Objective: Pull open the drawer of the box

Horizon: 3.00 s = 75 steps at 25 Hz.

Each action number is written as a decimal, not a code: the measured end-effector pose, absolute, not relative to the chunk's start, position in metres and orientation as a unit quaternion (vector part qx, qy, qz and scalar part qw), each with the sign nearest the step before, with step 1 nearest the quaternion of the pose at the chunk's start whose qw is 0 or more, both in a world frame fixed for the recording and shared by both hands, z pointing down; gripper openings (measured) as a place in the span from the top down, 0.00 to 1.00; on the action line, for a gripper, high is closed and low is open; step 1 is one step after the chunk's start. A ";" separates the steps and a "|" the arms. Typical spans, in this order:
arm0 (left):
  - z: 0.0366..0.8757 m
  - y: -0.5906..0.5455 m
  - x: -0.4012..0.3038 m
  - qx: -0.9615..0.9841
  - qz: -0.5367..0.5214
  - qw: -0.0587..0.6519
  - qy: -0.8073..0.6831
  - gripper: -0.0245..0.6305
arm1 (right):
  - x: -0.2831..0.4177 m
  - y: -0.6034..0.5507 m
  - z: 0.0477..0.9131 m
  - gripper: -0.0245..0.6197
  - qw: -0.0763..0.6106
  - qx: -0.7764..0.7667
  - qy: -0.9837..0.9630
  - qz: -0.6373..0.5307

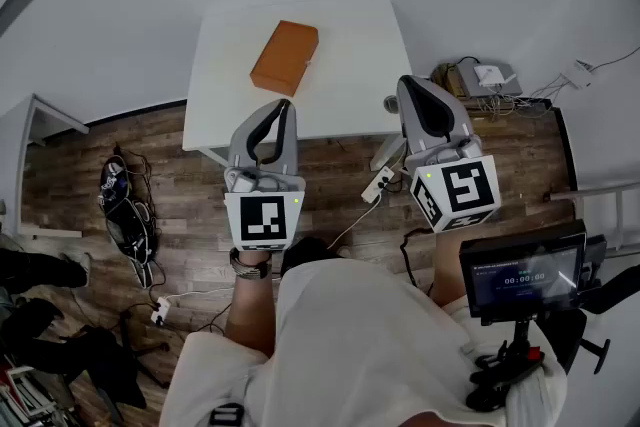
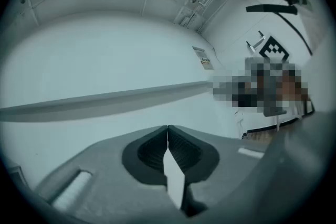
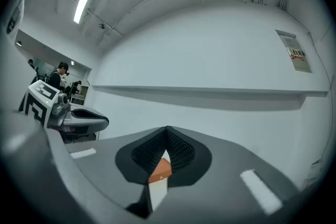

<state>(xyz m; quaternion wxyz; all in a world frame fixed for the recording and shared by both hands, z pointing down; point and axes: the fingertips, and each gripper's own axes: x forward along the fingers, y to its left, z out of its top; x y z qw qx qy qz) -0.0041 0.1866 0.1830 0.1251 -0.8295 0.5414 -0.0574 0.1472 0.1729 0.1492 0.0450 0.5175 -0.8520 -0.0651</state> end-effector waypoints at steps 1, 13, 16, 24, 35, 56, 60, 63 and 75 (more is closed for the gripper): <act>0.188 0.187 -0.002 -0.829 -0.063 0.124 0.542 0.95 | 0.150 0.174 0.153 0.96 0.047 0.519 -0.851 -0.063; 0.203 0.213 0.001 -0.833 -0.080 0.118 0.534 0.95 | 0.149 0.206 0.174 0.96 0.056 0.513 -0.855 -0.044; 0.195 0.247 -0.015 -0.836 -0.074 0.119 0.530 0.95 | 0.130 0.241 0.165 0.96 0.059 0.515 -0.854 -0.047; 0.202 0.262 -0.040 -0.844 -0.080 0.113 0.519 0.95 | 0.093 0.253 0.173 0.96 0.080 0.506 -0.858 -0.042; 0.214 0.251 -0.077 -0.844 -0.083 0.098 0.520 0.95 | 0.060 0.246 0.177 0.96 0.070 0.521 -0.850 -0.037; 0.223 0.212 -0.093 -0.840 -0.091 0.095 0.527 0.95 | 0.049 0.205 0.188 0.96 0.070 0.515 -0.854 -0.019; 0.228 0.187 -0.090 -0.838 -0.093 0.091 0.531 0.95 | 0.053 0.178 0.195 0.96 0.074 0.511 -0.856 -0.013; 0.236 0.156 -0.088 -0.836 -0.098 0.087 0.533 0.95 | 0.056 0.146 0.204 0.96 0.076 0.510 -0.857 -0.007; 0.236 0.060 -0.079 -0.832 -0.102 0.086 0.539 0.95 | 0.072 0.045 0.211 0.96 0.082 0.504 -0.860 0.005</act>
